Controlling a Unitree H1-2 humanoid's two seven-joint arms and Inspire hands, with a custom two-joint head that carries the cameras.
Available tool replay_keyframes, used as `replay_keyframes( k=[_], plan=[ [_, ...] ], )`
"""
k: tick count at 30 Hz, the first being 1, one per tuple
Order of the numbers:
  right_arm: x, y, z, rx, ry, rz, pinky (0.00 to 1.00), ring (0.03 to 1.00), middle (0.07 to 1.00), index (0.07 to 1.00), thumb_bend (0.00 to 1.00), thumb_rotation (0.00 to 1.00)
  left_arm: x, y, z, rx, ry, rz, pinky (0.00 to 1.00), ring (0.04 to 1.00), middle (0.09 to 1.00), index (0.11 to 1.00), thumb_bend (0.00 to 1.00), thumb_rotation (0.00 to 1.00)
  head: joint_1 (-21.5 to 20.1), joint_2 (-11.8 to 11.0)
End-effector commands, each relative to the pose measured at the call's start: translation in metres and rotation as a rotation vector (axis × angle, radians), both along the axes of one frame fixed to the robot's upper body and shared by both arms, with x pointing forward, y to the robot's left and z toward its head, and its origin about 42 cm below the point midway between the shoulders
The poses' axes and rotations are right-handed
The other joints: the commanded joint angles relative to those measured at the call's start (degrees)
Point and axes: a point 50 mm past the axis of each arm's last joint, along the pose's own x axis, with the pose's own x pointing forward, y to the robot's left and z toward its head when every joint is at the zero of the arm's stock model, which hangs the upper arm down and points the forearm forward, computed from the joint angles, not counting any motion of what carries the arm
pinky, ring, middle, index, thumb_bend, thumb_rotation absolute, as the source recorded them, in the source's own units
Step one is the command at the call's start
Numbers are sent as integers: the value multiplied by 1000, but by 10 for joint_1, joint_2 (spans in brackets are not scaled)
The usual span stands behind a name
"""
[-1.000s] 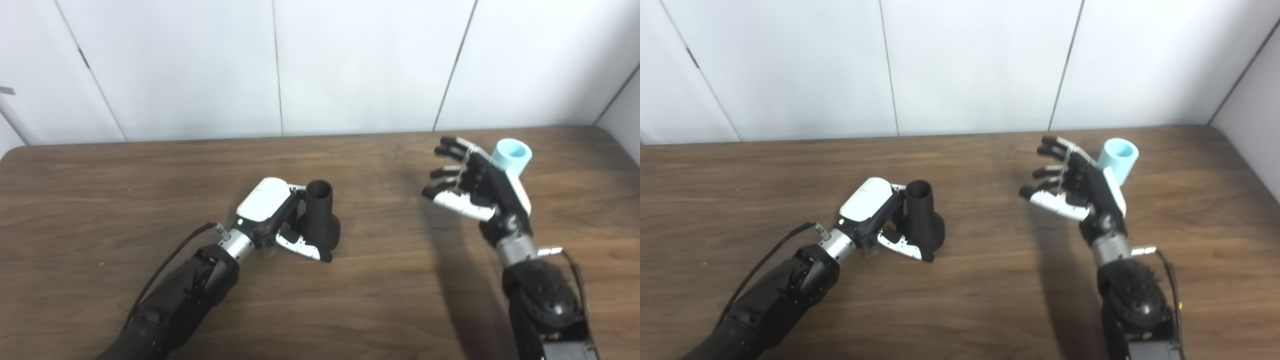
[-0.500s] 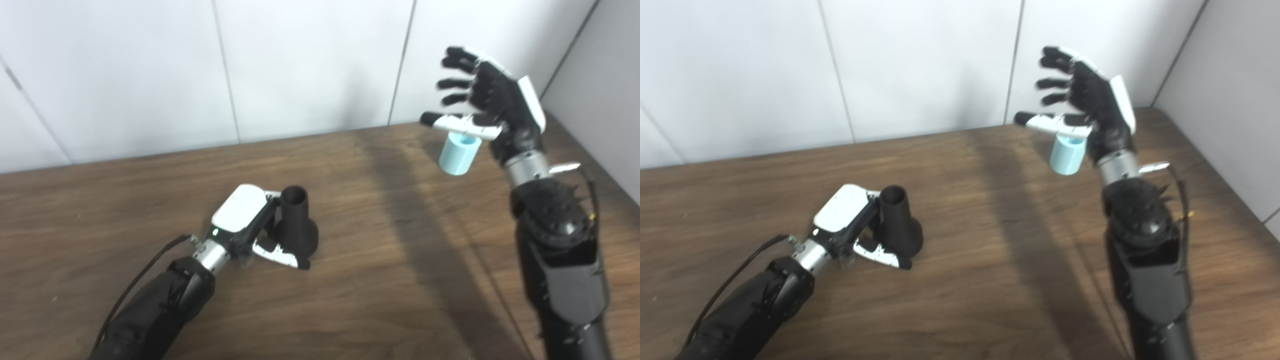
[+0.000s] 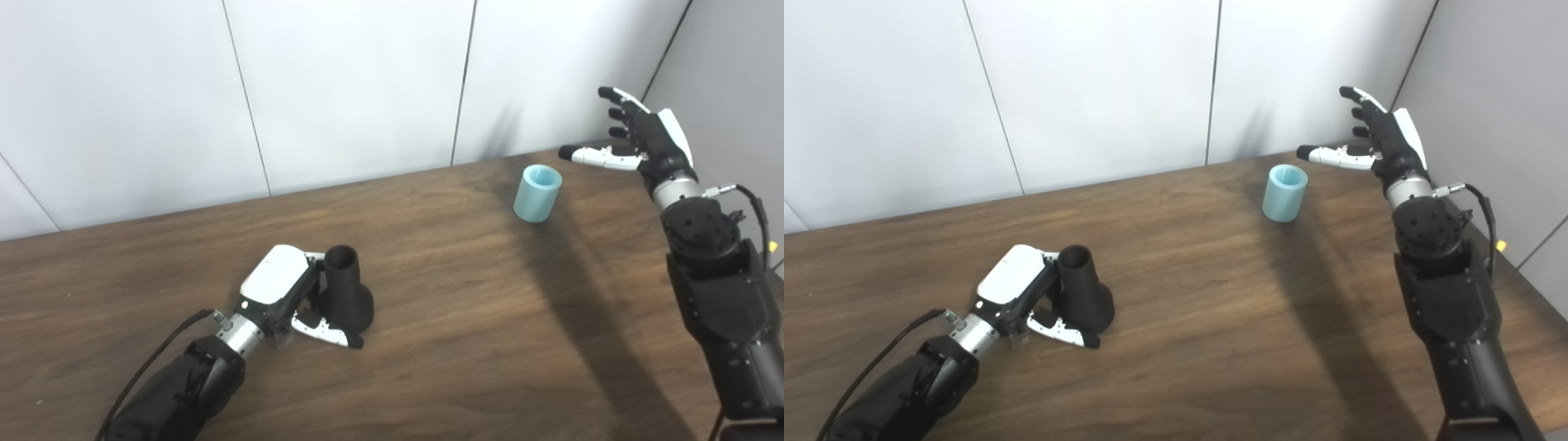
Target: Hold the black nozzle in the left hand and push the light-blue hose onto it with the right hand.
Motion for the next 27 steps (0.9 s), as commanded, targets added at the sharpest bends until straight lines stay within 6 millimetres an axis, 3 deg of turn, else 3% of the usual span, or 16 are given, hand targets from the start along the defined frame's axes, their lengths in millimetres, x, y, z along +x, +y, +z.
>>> replay_keyframes(
  k=[1,9,17,21,27],
  plan=[
    [11,-10,45,-67,-114,71,878,960,996,947,890,246,-88,29,-116,332,322,-72,359,374,461,501,502,0,1,0],
    [18,-5,17,25,-26,178,892,949,1000,996,995,405,-89,30,-115,329,319,-74,341,383,452,523,500,0,1,0],
    [28,4,-10,68,-16,217,922,971,997,1000,1000,490,-91,28,-117,313,310,-71,363,400,447,499,503,0,10,2],
    [34,15,-23,104,-30,210,847,942,975,985,974,499,-91,27,-117,308,311,-68,374,399,451,500,503,0,15,4],
    [38,25,-42,165,-30,247,897,955,999,1000,1000,457,-91,28,-116,290,289,-65,378,399,454,501,503,0,19,5]
  ],
)
